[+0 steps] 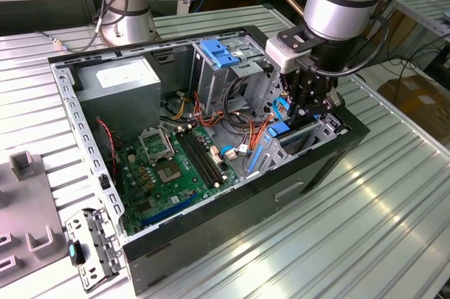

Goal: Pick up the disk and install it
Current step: 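Insert the second disk wire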

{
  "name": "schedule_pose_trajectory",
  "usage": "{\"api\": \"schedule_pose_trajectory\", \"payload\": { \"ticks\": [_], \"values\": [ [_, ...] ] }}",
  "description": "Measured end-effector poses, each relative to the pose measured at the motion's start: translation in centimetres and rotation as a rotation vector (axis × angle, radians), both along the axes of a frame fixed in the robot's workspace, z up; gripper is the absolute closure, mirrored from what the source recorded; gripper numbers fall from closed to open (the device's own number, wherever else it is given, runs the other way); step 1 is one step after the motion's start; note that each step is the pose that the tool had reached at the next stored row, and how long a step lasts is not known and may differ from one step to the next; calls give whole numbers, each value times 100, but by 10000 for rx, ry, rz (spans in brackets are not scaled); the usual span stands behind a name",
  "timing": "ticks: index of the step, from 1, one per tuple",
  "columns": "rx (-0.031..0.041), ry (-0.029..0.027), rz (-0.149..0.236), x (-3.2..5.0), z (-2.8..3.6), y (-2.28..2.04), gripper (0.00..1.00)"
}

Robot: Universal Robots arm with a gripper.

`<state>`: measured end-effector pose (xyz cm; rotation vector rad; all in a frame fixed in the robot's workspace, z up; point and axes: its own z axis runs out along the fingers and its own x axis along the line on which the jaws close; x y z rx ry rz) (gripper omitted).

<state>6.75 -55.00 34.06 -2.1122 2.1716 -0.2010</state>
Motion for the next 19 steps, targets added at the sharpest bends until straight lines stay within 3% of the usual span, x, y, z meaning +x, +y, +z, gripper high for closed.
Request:
{"api": "schedule_pose_trajectory", "payload": {
  "ticks": [8, 9, 10, 12, 16, 19],
  "values": [
    [3, 1, 1, 0, -9, -3, 83],
    [6, 0, 0, 0, 17, -3, 76],
    [2, 1, 0, 0, 87, -2, 76],
    [-2, 1, 0, 0, 152, -1, 76],
    [-19, 1, 1, 0, 156, 1, 76],
    [-22, 1, 0, 0, 156, 1, 89]
  ]
}}
